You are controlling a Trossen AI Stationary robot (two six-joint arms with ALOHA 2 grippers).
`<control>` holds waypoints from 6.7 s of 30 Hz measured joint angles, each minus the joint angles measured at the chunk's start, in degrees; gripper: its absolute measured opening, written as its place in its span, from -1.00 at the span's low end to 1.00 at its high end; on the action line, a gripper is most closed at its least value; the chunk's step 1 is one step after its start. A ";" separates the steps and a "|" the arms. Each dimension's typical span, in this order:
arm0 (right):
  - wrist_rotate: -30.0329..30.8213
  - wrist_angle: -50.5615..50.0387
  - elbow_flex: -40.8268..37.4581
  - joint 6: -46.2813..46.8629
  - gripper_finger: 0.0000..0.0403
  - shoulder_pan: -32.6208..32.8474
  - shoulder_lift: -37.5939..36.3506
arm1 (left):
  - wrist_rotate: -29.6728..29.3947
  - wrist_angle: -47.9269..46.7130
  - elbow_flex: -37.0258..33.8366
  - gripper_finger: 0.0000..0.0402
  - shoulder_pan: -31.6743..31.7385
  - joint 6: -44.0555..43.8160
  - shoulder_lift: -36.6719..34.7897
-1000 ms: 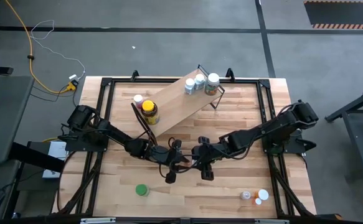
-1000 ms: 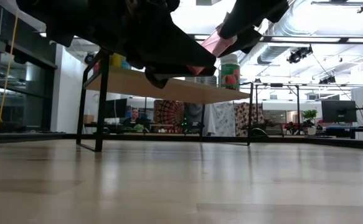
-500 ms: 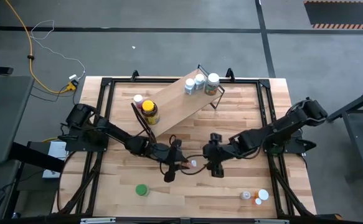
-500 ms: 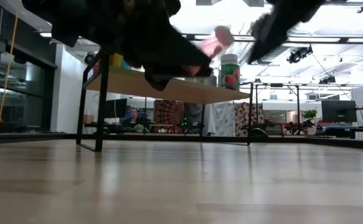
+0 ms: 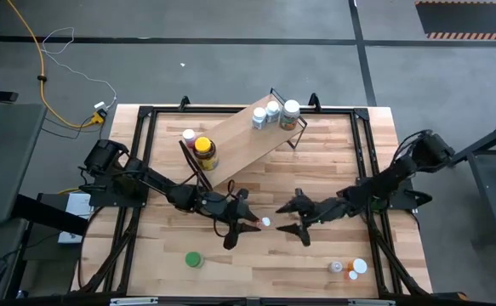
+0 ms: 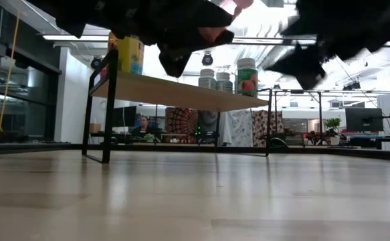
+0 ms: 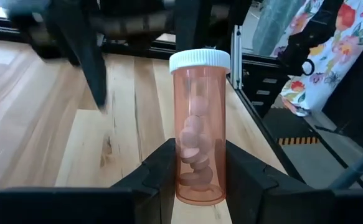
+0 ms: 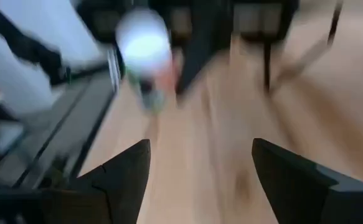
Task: Pick and place medicine bottles onto shelf by color
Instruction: Put the left light pink medicine bottle on the shelf, then put the transparent medicine bottle on the shelf
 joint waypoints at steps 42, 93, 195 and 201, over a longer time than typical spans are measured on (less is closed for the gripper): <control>4.61 22.38 11.48 -27.36 0.34 0.81 11.48 | -4.26 16.98 -0.04 -0.52 -0.61 0.20 0.07; 10.41 26.21 11.44 -29.20 -0.51 1.04 11.03 | -17.97 19.47 -0.04 0.01 -4.34 15.68 0.12; 24.05 -10.78 11.35 -19.23 0.15 -29.59 0.40 | -32.95 -5.58 -22.57 0.28 -16.39 13.55 -53.28; 16.31 -19.99 11.35 -14.44 0.15 -22.85 -5.86 | -32.95 -5.56 -22.57 0.28 -16.39 13.60 -53.28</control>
